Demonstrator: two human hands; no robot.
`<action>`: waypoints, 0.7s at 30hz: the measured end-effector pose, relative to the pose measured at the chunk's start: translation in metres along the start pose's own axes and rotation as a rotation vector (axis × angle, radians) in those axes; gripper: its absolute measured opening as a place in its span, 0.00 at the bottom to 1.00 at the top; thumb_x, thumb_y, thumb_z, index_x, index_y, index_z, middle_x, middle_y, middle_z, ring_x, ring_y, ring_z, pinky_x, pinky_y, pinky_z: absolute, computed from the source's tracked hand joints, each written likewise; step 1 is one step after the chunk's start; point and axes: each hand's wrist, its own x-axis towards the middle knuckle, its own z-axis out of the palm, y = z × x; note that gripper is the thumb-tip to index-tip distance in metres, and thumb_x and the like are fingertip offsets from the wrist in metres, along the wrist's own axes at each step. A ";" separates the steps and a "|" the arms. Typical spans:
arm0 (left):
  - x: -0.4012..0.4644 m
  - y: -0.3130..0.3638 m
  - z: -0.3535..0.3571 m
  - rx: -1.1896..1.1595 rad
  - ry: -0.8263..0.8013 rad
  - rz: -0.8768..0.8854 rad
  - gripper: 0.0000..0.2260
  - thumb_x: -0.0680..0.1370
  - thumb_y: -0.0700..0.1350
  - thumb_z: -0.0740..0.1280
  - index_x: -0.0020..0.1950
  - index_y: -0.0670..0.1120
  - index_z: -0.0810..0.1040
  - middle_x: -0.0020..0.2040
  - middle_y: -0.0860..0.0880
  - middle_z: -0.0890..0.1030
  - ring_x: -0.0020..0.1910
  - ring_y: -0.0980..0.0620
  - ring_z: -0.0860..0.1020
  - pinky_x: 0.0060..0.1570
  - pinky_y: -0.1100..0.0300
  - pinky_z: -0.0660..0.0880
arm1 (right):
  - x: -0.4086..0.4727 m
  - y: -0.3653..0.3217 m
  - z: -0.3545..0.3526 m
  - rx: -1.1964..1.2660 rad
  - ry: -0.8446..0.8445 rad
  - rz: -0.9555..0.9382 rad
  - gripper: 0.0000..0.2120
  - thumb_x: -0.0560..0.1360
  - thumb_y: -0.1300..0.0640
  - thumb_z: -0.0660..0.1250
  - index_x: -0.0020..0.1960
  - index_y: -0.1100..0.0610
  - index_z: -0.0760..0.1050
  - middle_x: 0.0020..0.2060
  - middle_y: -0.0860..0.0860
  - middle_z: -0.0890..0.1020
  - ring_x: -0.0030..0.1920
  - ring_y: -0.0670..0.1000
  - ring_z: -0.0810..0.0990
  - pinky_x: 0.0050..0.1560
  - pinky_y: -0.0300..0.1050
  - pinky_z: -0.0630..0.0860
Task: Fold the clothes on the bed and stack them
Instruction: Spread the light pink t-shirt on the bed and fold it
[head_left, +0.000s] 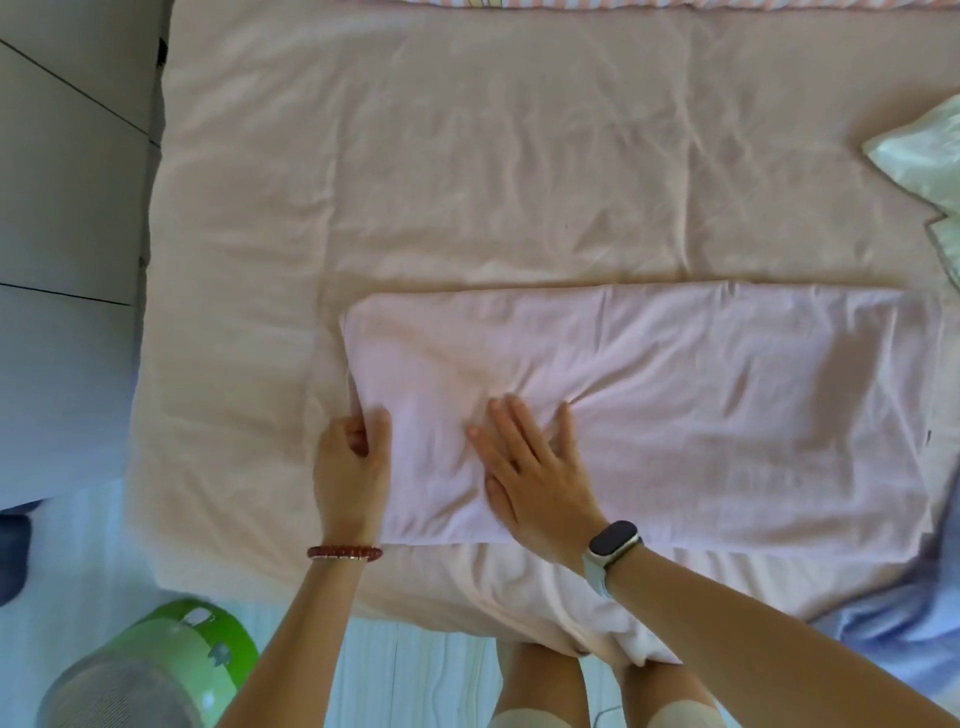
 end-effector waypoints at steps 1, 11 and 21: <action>-0.006 -0.004 0.004 0.033 -0.030 0.012 0.16 0.76 0.54 0.64 0.37 0.43 0.70 0.32 0.48 0.74 0.33 0.56 0.74 0.32 0.58 0.65 | -0.002 -0.005 0.002 -0.016 -0.017 -0.075 0.25 0.77 0.50 0.51 0.71 0.57 0.65 0.71 0.56 0.67 0.72 0.57 0.62 0.64 0.73 0.59; 0.002 -0.020 0.019 0.122 0.147 0.109 0.12 0.81 0.44 0.56 0.55 0.36 0.73 0.44 0.35 0.79 0.43 0.36 0.76 0.36 0.57 0.58 | -0.028 0.086 -0.010 -0.058 0.001 0.258 0.25 0.76 0.49 0.49 0.72 0.53 0.64 0.71 0.55 0.66 0.71 0.60 0.64 0.65 0.71 0.56; -0.043 0.035 0.053 0.584 0.024 0.774 0.22 0.76 0.50 0.57 0.70 0.48 0.66 0.71 0.40 0.66 0.70 0.36 0.64 0.66 0.36 0.57 | -0.059 0.131 -0.028 -0.007 0.005 0.495 0.27 0.76 0.48 0.48 0.74 0.51 0.58 0.73 0.59 0.60 0.73 0.62 0.58 0.66 0.72 0.49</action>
